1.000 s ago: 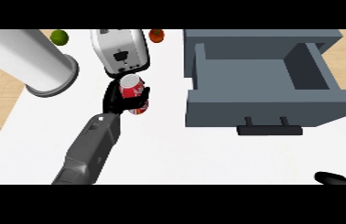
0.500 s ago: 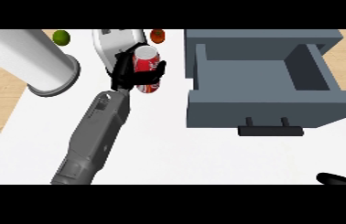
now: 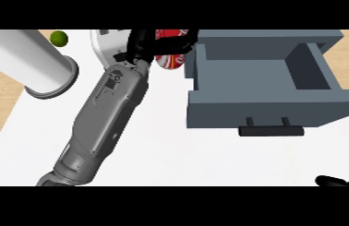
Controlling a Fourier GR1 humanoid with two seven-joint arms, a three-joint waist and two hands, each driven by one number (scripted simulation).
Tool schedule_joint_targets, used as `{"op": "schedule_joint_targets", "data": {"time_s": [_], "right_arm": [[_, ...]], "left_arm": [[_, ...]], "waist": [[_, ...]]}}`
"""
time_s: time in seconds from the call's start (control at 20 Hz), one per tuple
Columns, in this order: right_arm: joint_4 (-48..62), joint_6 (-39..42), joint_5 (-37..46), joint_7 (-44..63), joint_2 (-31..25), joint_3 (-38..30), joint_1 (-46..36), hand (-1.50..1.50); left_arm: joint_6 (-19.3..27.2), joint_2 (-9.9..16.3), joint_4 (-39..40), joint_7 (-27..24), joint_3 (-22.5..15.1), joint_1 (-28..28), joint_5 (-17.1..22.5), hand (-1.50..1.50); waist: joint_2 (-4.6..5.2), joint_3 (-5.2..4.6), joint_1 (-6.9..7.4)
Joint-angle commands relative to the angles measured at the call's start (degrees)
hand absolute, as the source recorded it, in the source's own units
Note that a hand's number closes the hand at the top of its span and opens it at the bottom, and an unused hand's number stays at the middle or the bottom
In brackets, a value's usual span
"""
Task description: Pick up the can, place it into the drawer and close the drawer
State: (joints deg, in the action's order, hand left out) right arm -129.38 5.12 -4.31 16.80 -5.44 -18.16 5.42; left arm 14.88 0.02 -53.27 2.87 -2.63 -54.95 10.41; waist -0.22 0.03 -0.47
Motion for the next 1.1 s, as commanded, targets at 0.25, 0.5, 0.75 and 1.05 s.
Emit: {"op": "schedule_joint_targets", "data": {"time_s": [0.25,0.5,0.75,1.05], "right_arm": [[-2.75,-1.15,2.48,1.57,1.21,2.4,-0.27,-1.5],[-0.5,-1.93,0.82,4.15,-0.1,1.15,-3.31,-1.5],[0.65,-0.93,0.59,2.57,-1.3,0.64,-4.32,-1.5],[-3.78,-2.57,1.16,7.22,-0.52,3.19,-5.63,-1.5]], "left_arm": [[7.0,-0.02,1.49,11.03,-2.99,-14.27,0.24,1.5],[9.39,-0.02,11.47,9.83,-4.65,-22.81,2.86,1.5],[9.21,-0.02,17.84,9.44,-6.74,-28.42,6.69,1.5],[10.28,-0.02,25.97,5.83,-8.81,-32.0,9.15,1.5]], "waist": [[0.25,-0.01,-0.57],[0.53,0.01,-1.41],[0.68,0.04,-2.0],[0.97,0.04,-2.91]]}}
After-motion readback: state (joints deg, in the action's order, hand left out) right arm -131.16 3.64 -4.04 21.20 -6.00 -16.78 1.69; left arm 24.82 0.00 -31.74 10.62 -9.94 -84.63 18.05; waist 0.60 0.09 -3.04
